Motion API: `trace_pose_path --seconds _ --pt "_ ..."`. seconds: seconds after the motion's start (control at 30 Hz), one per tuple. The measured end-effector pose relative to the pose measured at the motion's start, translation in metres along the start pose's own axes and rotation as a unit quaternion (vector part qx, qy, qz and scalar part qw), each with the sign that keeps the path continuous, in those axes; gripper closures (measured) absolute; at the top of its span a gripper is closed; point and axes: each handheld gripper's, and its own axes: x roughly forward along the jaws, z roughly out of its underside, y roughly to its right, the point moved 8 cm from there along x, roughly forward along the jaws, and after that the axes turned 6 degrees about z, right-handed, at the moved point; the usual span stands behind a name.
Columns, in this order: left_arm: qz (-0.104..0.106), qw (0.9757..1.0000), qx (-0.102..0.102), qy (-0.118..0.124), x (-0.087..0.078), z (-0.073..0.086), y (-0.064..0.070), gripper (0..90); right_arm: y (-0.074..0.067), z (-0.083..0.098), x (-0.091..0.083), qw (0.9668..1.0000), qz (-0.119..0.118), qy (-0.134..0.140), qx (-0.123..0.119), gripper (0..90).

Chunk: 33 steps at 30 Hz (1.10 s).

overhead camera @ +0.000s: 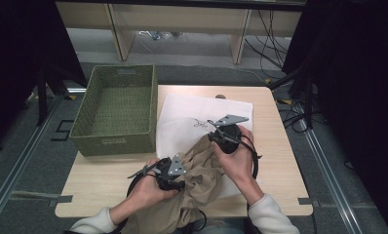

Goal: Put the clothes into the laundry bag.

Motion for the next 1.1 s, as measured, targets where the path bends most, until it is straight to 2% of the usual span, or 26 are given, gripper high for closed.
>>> trace_pose_path --seconds 0.3,0.37,0.4,0.47,0.5,0.57,0.6,0.63,0.67,0.7,0.73,0.77,0.8,0.83,0.9,0.93,0.97,1.0,1.03,1.07,1.1 --pt "0.007 0.9998 -0.017 0.001 0.002 -0.002 0.001 79.1 0.000 0.000 0.000 1.0000 0.001 0.000 0.000 88.3" --pt "0.011 0.9996 -0.026 0.008 0.001 -0.004 0.002 80.3 0.000 0.000 0.000 1.0000 0.000 0.000 0.000 88.3" --pt "0.015 0.9991 -0.034 0.022 -0.001 -0.007 0.003 82.0 0.001 0.000 0.000 1.0000 0.001 0.004 -0.008 88.3" --pt "0.029 0.9977 -0.047 0.041 -0.005 -0.012 0.006 83.1 0.000 0.000 0.000 1.0000 0.002 0.000 -0.002 88.3" --pt "0.029 0.9977 -0.047 0.041 -0.005 -0.012 0.006 83.3 0.000 0.000 0.000 1.0000 0.002 0.000 -0.002 88.3" --pt "0.041 0.9953 -0.061 0.063 -0.010 -0.019 0.008 83.6 -0.001 0.000 0.000 1.0000 -0.001 0.000 -0.006 88.3" --pt "0.055 0.9917 -0.076 0.088 -0.016 -0.029 0.011 83.7 -0.004 0.001 0.000 0.9999 0.000 -0.003 0.012 88.3" --pt "0.055 0.9917 -0.076 0.088 -0.016 -0.029 0.011 83.7 -0.004 0.001 0.000 1.0000 0.001 -0.001 0.009 88.3" --pt "0.065 0.9882 -0.087 0.108 -0.020 -0.037 0.014 83.8 -0.004 0.000 0.000 1.0000 0.001 -0.002 0.002 88.3" --pt "0.065 0.9882 -0.087 0.108 -0.020 -0.037 0.014 83.8 -0.004 0.000 0.000 1.0000 0.000 -0.001 -0.002 88.3" --pt "0.070 0.9849 -0.095 0.127 -0.023 -0.046 0.014 83.9 -0.004 0.000 0.000 1.0000 0.000 -0.001 -0.002 88.3" --pt "0.075 0.9829 -0.098 0.136 -0.025 -0.050 0.015 83.9 -0.004 0.000 0.000 1.0000 0.000 0.002 -0.005 88.3" --pt "0.069 0.9824 -0.097 0.143 -0.026 -0.054 0.014 83.9 -0.004 0.000 -0.001 1.0000 0.000 0.003 -0.006 88.3" --pt "0.072 0.9809 -0.099 0.151 -0.026 -0.058 0.013 83.9 -0.005 -0.001 -0.001 1.0000 0.000 0.003 -0.004 88.3" --pt "0.065 0.9812 -0.088 0.159 -0.026 -0.064 0.008 84.0 -0.005 -0.001 -0.002 1.0000 -0.002 0.005 -0.005 88.3" --pt "0.065 0.9812 -0.088 0.159 -0.026 -0.064 0.008 83.9 -0.007 -0.002 -0.002 1.0000 -0.002 0.004 0.003 88.3" --pt "0.058 0.9800 -0.100 0.162 -0.026 -0.067 0.007 83.9 -0.007 -0.002 -0.002 1.0000 -0.002 0.004 0.003 88.3" --pt "0.058 0.9792 -0.095 0.169 -0.025 -0.072 0.005 84.0 -0.008 -0.002 -0.003 1.0000 -0.003 0.004 0.000 88.3" --pt "0.044 0.9827 -0.081 0.161 -0.023 -0.074 0.000 84.0 -0.009 -0.002 -0.004 1.0000 -0.006 0.003 0.004 88.3" --pt "0.035 0.9832 -0.078 0.162 -0.020 -0.076 -0.003 83.9 -0.008 -0.004 -0.004 0.9999 -0.005 0.010 -0.008 88.3" --pt "0.035 0.9832 -0.078 0.162 -0.020 -0.076 -0.003 83.9 -0.009 -0.004 -0.005 0.9999 -0.007 0.013 -0.009 88.3"
